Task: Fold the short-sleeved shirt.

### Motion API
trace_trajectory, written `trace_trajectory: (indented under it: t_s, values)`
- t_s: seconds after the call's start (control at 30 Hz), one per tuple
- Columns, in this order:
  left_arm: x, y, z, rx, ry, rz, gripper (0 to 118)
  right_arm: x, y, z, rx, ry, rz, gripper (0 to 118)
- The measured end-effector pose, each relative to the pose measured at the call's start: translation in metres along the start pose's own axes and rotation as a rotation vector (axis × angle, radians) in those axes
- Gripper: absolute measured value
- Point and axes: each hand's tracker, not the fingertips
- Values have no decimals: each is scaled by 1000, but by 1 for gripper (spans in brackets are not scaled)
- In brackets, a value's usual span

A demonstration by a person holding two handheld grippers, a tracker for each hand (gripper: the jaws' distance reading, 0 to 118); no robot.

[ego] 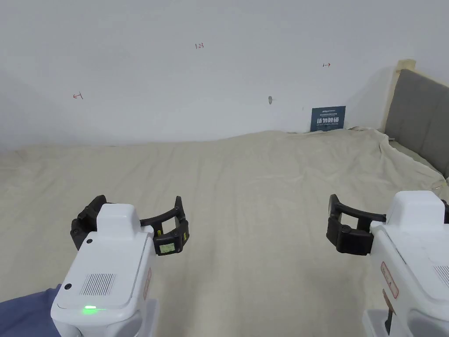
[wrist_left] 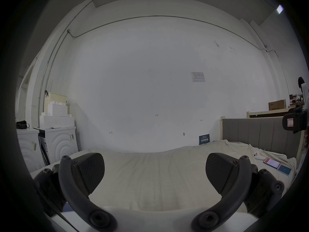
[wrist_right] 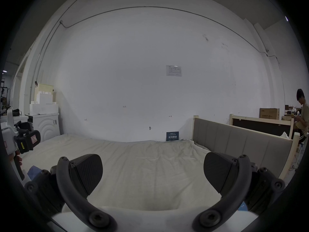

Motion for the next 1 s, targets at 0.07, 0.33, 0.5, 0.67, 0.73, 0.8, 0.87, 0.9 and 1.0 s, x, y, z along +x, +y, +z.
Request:
trace_trajectory:
  t_s: [0.07,0.33,0.5,0.67,0.73,0.8,0.87,0.9,1.0]
  values:
    - [-1,-2,0,-3,-1,3,118,1,-1,-1,-9,-12,4,118]
    - [-6,-2,-1,-16,-7,20,118,5,-8,-15,-201,-169,-105,118]
    - [-9,-1,-1,-22,-6,34,118,15,-13,-38,-511,-226,-135,116]
    - [-10,-1,-1,-21,-5,26,118,8,-9,-41,-611,-264,-146,116]
    - [-11,-1,-1,-20,-3,26,118,9,-5,-41,-632,-230,-175,116]
    - [-11,-1,-2,-22,-7,31,118,10,-3,-40,-638,-219,-216,116]
    - [-11,-1,-2,-21,-7,35,118,10,-2,-39,-605,-209,-246,116]
    - [-10,-1,-2,-21,-8,35,118,3,2,-33,-598,-219,-237,116]
    - [-9,-1,-1,-20,-9,32,118,-2,6,-30,-570,-229,-192,116]
